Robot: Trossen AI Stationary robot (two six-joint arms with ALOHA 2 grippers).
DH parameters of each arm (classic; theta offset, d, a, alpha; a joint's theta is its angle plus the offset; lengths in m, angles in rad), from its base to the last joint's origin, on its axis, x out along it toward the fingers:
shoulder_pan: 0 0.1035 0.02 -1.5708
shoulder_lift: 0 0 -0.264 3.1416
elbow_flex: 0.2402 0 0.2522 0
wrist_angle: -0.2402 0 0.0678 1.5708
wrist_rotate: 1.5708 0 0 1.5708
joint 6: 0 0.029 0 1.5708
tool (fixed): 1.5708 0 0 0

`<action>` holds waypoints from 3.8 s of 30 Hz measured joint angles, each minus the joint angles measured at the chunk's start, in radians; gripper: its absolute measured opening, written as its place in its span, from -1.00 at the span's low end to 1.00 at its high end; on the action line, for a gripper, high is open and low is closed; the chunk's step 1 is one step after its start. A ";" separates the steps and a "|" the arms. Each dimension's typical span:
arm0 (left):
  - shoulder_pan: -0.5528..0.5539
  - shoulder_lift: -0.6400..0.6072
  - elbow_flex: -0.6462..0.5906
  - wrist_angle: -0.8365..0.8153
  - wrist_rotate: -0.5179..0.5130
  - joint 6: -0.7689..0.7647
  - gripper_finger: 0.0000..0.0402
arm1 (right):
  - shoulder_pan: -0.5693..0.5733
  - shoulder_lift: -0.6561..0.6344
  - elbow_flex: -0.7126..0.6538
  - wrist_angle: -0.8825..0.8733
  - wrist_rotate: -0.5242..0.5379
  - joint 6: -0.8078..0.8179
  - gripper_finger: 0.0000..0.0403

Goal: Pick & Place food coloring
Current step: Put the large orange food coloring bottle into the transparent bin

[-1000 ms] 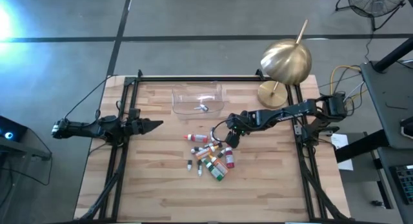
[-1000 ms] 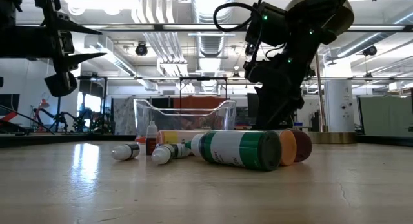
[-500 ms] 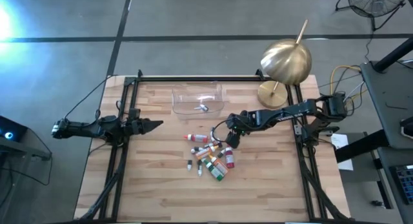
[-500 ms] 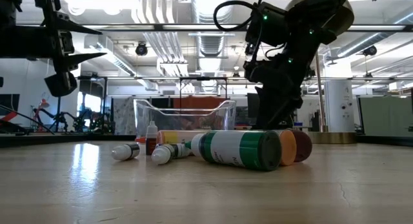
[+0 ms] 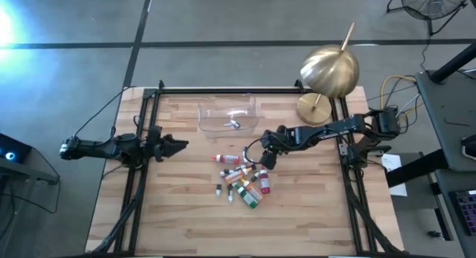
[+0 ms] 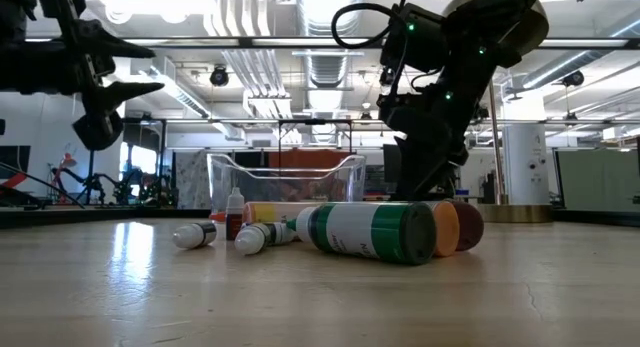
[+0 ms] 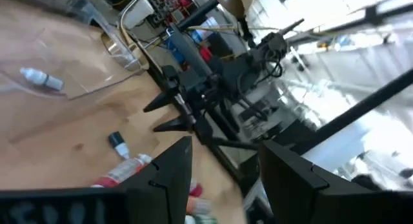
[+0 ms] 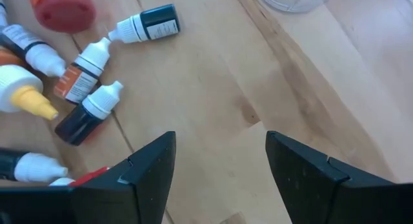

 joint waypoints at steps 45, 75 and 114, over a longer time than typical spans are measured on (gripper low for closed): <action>0.000 1.055 0.655 -0.395 0.089 0.592 -0.26 | -0.002 0.000 0.001 -0.043 -0.093 0.047 0.16; 0.051 1.612 0.932 -0.501 0.074 0.840 -0.26 | -0.002 0.001 0.000 -0.071 -0.056 -0.068 0.16; 0.117 1.577 1.254 -0.775 -0.062 0.788 -0.54 | -0.005 0.001 0.000 -0.051 -0.030 -0.086 0.16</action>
